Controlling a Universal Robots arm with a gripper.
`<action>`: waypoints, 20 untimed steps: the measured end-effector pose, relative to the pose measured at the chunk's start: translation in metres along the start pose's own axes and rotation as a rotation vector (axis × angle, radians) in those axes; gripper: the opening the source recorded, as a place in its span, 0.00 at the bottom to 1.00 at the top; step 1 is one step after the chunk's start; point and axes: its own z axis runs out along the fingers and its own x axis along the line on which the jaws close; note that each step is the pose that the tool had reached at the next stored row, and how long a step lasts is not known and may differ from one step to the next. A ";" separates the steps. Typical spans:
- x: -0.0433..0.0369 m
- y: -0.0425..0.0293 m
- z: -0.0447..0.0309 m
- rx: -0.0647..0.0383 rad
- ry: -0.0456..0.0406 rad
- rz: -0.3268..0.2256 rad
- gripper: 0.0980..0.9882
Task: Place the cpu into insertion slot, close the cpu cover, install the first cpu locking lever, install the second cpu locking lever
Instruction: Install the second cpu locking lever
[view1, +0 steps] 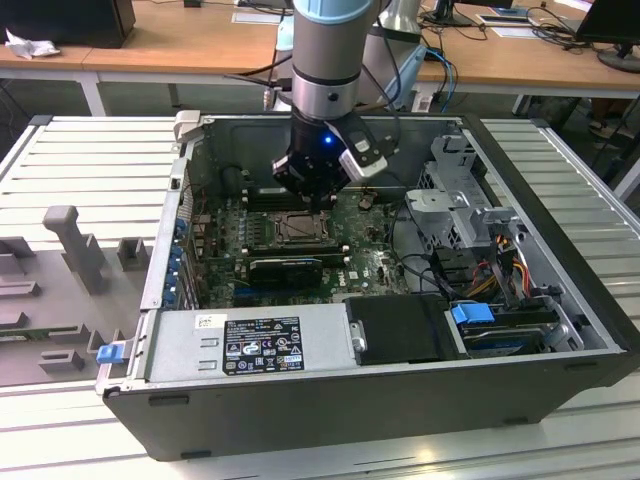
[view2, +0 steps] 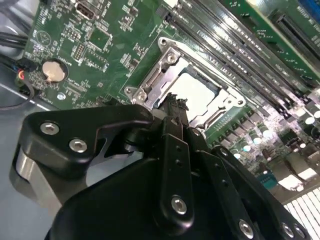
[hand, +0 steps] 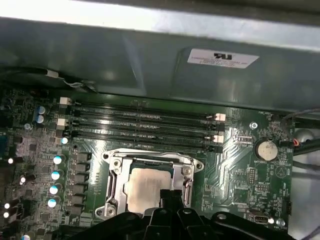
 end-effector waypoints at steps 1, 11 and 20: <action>0.0000 -0.0006 -0.0006 0.000 0.0000 0.000 0.01; 0.0048 -0.0331 -0.0027 0.000 0.0035 0.000 0.01; 0.0252 -0.0455 -0.0011 -0.051 0.0083 0.001 0.01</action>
